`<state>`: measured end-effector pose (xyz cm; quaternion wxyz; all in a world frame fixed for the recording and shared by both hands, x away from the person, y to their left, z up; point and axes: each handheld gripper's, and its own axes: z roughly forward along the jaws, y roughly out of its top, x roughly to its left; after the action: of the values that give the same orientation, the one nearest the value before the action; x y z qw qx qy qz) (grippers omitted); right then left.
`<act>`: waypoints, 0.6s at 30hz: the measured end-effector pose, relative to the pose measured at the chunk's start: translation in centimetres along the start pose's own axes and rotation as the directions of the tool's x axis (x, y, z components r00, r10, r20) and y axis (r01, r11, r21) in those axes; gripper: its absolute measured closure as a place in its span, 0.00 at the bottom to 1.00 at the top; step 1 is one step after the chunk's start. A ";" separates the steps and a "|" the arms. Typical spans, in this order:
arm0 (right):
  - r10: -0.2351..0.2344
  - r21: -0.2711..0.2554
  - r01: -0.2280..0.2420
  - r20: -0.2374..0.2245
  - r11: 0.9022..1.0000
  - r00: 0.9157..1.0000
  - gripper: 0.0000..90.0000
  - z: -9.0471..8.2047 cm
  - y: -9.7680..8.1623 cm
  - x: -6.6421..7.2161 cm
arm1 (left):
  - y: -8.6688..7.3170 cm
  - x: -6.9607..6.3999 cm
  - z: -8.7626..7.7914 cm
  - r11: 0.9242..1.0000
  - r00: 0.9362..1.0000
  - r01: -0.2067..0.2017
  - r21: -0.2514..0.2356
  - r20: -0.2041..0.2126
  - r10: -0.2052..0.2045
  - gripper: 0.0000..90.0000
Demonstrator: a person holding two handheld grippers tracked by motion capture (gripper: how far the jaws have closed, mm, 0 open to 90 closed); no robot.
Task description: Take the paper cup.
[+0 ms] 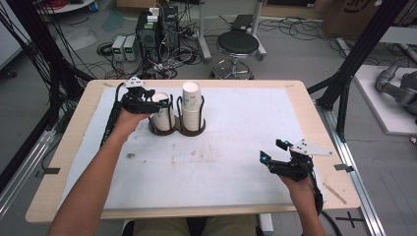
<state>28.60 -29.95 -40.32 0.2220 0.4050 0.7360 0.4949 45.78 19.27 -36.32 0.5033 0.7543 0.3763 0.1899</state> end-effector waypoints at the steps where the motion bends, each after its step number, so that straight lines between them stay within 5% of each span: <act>1: 0.002 0.001 -0.002 0.000 1.000 1.000 0.24 0.0 0.0 0.0 | 0.0 0.0 0.0 1.000 1.000 0.000 0.004 0.000 0.000 0.30; 12: 0.000 -0.003 0.000 0.003 1.000 1.000 0.24 -0.1 0.0 -0.1 | 0.2 -0.1 0.0 0.999 1.000 -0.027 0.029 -0.001 0.027 0.38; 18: -0.001 -0.003 0.001 0.003 1.000 1.000 0.24 0.0 0.0 0.0 | 1.2 -0.2 -1.1 0.999 1.000 -0.004 -0.049 -0.006 0.004 0.39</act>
<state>28.60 -29.97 -40.29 0.2238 0.4050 0.7351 0.4954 45.35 19.51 -34.80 0.5199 0.7420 0.3716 0.2024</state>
